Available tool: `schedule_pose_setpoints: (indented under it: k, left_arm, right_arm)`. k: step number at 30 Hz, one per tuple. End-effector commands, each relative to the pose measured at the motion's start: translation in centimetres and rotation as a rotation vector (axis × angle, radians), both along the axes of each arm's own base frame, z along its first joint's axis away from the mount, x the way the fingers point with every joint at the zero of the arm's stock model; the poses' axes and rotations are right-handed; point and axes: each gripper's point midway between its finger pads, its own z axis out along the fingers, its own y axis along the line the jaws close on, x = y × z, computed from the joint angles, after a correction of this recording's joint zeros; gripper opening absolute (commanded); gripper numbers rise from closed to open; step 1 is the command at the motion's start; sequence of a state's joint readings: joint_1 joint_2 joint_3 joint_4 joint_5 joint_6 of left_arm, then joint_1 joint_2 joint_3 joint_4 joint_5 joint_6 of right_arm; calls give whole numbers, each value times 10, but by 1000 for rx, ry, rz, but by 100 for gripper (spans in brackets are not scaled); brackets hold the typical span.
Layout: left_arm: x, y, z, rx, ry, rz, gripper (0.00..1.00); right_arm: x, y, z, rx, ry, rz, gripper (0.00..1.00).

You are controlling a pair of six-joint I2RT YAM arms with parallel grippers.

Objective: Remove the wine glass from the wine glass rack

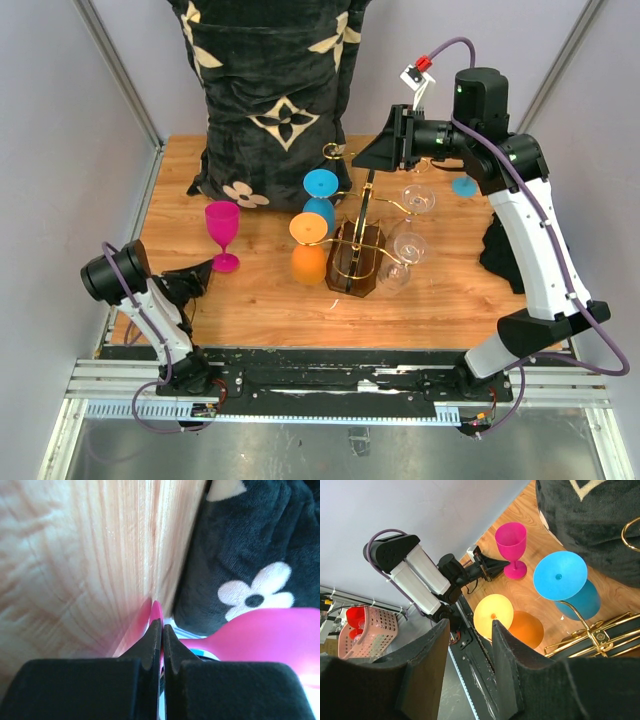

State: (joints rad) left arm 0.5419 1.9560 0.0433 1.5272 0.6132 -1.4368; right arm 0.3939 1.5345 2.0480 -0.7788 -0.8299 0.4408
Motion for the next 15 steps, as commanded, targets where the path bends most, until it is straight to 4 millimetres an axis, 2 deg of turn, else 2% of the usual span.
schedule_pose_setpoints:
  k: [1, 4, 7, 15]
  left_arm:
    - [9, 10, 38, 178, -207, 10, 1]
    - [7, 12, 23, 202, -163, 20, 3]
    - [4, 14, 14, 236, -137, 22, 9]
    - [3, 16, 15, 246, -134, 40, 35]
  right_arm:
    - [3, -1, 4, 19, -19, -2, 40]
    - [4, 0, 2, 23, -12, 1, 40]
    - [5, 0, 0, 19, -10, 1, 40]
    - [6, -1, -3, 13, -8, -2, 40]
